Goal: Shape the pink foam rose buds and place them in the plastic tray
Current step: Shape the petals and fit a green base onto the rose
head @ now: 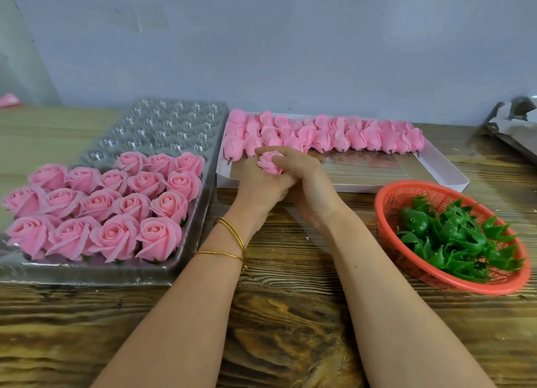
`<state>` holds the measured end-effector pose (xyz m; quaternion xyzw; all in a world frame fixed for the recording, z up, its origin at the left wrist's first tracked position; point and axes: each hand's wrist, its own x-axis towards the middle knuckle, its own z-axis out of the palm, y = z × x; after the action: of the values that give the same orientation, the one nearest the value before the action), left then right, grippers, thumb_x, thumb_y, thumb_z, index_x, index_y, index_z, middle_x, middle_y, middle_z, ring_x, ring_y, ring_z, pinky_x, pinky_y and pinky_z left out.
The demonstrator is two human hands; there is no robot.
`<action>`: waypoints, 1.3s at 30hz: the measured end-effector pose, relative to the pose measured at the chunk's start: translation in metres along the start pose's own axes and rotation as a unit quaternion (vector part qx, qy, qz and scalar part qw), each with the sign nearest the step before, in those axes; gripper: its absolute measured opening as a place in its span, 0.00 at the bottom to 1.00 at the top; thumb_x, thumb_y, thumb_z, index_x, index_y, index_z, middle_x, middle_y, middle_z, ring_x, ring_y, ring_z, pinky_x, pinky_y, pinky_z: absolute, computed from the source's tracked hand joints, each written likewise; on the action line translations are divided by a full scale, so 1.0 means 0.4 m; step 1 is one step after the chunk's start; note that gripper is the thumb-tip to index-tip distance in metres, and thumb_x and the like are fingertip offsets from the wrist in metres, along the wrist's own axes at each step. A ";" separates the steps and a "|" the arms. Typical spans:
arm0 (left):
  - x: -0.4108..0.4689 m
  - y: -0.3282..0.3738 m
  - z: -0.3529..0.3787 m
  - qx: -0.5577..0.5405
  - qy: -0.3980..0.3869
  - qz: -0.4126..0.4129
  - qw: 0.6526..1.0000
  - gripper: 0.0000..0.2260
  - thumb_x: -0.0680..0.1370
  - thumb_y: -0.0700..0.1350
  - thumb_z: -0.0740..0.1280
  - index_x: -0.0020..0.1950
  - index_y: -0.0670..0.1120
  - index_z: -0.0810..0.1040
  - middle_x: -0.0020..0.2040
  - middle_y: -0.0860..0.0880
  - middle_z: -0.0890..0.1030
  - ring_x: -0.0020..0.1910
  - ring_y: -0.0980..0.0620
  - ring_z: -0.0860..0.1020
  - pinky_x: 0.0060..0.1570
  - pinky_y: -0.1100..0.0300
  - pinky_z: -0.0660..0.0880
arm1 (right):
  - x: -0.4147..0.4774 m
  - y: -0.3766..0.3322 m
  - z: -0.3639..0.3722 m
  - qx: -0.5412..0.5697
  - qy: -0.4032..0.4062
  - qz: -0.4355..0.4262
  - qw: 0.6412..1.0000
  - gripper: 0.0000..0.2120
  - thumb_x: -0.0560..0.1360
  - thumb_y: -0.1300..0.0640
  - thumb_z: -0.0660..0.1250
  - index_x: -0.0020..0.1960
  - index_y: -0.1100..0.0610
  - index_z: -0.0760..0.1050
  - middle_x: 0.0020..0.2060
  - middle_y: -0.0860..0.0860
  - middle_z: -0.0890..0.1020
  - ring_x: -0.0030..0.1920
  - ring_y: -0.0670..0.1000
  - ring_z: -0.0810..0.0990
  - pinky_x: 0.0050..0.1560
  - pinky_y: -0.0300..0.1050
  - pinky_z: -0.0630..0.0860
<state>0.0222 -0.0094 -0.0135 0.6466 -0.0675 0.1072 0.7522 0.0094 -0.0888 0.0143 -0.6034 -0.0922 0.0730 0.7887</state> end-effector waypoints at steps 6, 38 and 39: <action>0.010 -0.011 -0.001 -0.032 0.004 -0.024 0.999 0.03 0.57 0.46 0.70 0.28 0.51 0.77 0.21 0.55 0.70 0.22 0.58 0.70 0.23 0.69 0.64 | -0.004 -0.002 0.003 0.000 -0.017 0.009 1.000 0.19 0.68 0.54 0.62 0.56 0.56 0.79 0.46 0.53 0.83 0.44 0.46 0.82 0.34 0.36 0.75; 0.012 0.022 -0.023 -0.015 0.050 0.018 0.998 0.10 0.66 0.37 0.72 0.30 0.51 0.79 0.30 0.52 0.79 0.36 0.52 0.79 0.36 0.57 0.77 | 0.016 0.006 -0.033 0.108 0.038 0.007 0.993 0.16 0.76 0.65 0.53 0.54 0.63 0.78 0.52 0.60 0.81 0.55 0.55 0.78 0.51 0.44 0.77; 0.012 0.023 -0.022 -0.014 0.050 0.019 0.998 0.08 0.66 0.38 0.72 0.31 0.50 0.78 0.30 0.52 0.78 0.36 0.52 0.79 0.37 0.56 0.78 | 0.018 0.006 -0.034 0.111 0.045 0.008 0.993 0.16 0.76 0.66 0.53 0.54 0.63 0.78 0.50 0.58 0.82 0.53 0.54 0.79 0.51 0.44 0.77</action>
<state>0.0241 0.0011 -0.0048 0.6286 -0.0431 0.1527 0.7614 0.0194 -0.0993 0.0089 -0.5159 -0.0434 0.0619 0.8533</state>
